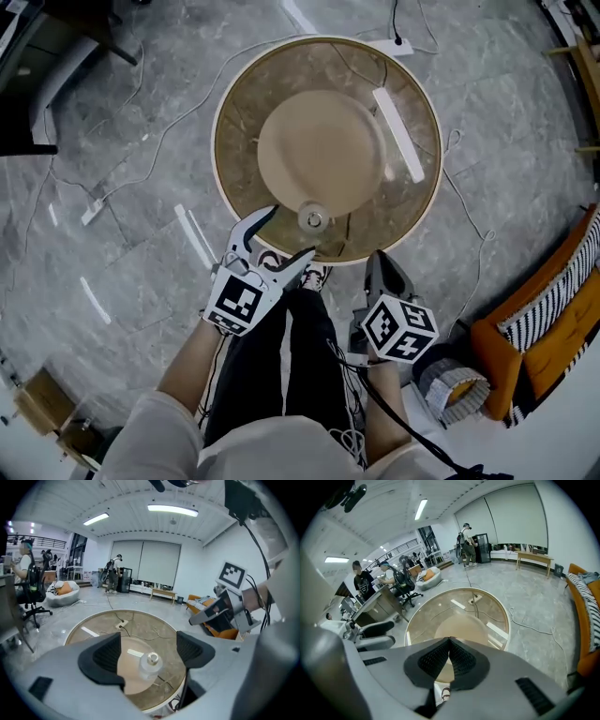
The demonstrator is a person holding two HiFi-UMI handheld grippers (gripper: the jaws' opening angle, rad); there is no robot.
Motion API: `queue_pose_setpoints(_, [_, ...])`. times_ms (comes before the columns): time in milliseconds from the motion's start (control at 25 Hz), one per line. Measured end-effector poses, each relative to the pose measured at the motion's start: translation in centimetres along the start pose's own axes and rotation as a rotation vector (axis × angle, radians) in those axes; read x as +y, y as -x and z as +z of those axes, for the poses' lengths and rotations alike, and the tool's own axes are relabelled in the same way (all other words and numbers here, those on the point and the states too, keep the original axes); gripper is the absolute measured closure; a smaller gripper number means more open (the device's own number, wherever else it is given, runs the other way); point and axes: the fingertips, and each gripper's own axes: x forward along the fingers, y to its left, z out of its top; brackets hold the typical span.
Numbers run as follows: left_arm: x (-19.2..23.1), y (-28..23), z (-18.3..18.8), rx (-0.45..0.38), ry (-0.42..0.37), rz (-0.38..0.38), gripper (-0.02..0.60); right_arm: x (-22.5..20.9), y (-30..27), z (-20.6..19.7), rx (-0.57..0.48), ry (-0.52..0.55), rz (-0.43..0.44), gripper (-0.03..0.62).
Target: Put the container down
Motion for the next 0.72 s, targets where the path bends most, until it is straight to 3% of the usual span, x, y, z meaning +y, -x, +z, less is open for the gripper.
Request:
queue_pose_setpoints(240, [0.5, 5.6, 9.3, -0.076, 0.032, 0.126, 0.222, 2.0, 5.8, 4.3, -0.063, 0.086, 0.028, 0.571])
queue_pose_setpoints(360, [1.2, 8.3, 13.9, -0.131, 0.079, 0.200, 0.335, 2.9, 8.3, 8.3, -0.143, 0.122, 0.035, 0.571])
queue_pose_setpoints(480, [0.7, 11.2, 17.4, -0.157, 0.114, 0.257, 0.392, 3.8, 11.8, 11.5, -0.222, 0.151, 0.040, 0.571])
queue_pose_setpoints(600, [0.2, 14.5, 20.7, -0.197, 0.141, 0.316, 0.553, 4.6, 15.6, 13.7, -0.288, 0.178, 0.038, 0.571])
queue_pose_setpoints(720, [0.0, 17.5, 23.7, -0.249, 0.169, 0.349, 0.574, 5.4, 18.7, 15.5, -0.348, 0.207, 0.037, 0.571])
